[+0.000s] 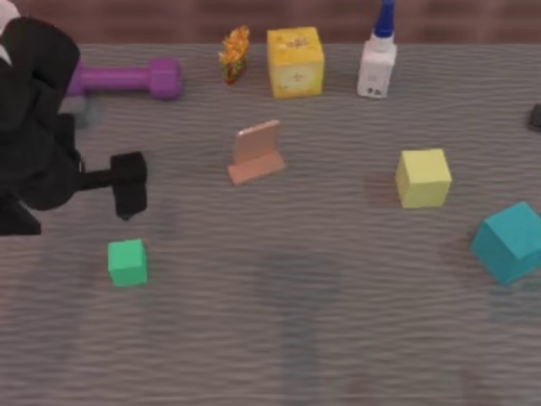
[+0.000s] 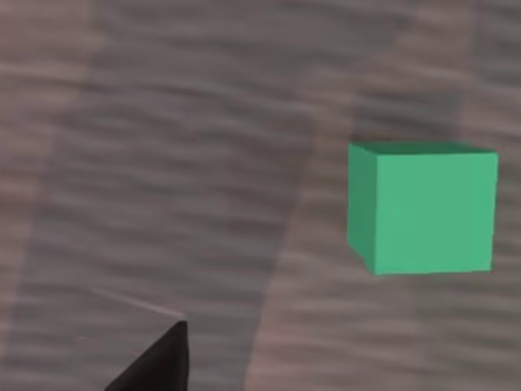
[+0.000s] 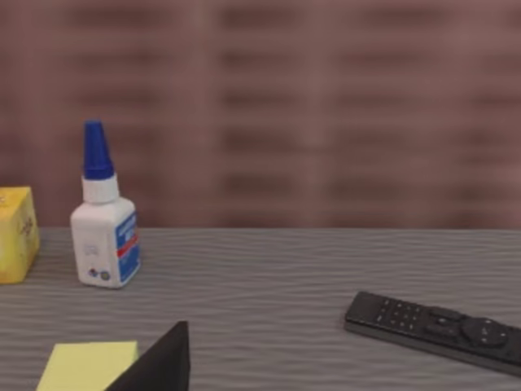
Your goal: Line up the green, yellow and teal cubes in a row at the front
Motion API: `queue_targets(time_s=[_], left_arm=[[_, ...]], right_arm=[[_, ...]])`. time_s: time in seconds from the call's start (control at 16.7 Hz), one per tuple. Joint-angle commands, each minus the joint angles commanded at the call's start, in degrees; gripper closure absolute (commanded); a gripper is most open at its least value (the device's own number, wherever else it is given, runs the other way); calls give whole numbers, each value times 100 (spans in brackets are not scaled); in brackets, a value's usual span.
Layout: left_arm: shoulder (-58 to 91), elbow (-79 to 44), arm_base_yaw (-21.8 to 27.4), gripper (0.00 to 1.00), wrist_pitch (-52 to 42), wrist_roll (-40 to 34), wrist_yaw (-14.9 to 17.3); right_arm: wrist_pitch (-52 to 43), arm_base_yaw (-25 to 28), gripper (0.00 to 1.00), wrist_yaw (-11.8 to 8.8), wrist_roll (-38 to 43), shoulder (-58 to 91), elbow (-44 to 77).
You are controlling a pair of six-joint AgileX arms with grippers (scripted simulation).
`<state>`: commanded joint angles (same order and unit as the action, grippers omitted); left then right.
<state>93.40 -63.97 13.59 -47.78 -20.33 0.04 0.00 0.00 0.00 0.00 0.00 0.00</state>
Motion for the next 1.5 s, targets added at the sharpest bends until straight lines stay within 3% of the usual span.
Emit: queue_targets(time_s=[0.36, 0.78, 1.26, 1.5], left_arm=[[1619, -1219, 245, 0, -799, -371, 3], [1730, -1286, 234, 0, -826, -391, 3], [2554, -529, 252, 0, 790, -375, 8], [2691, -420, 254, 0, 992, -377, 9]], right_arm=[[0, 0, 0, 0, 0, 0, 0], [0, 0, 0, 0, 0, 0, 0], [0, 0, 0, 0, 0, 0, 0], [0, 0, 0, 0, 0, 0, 0]])
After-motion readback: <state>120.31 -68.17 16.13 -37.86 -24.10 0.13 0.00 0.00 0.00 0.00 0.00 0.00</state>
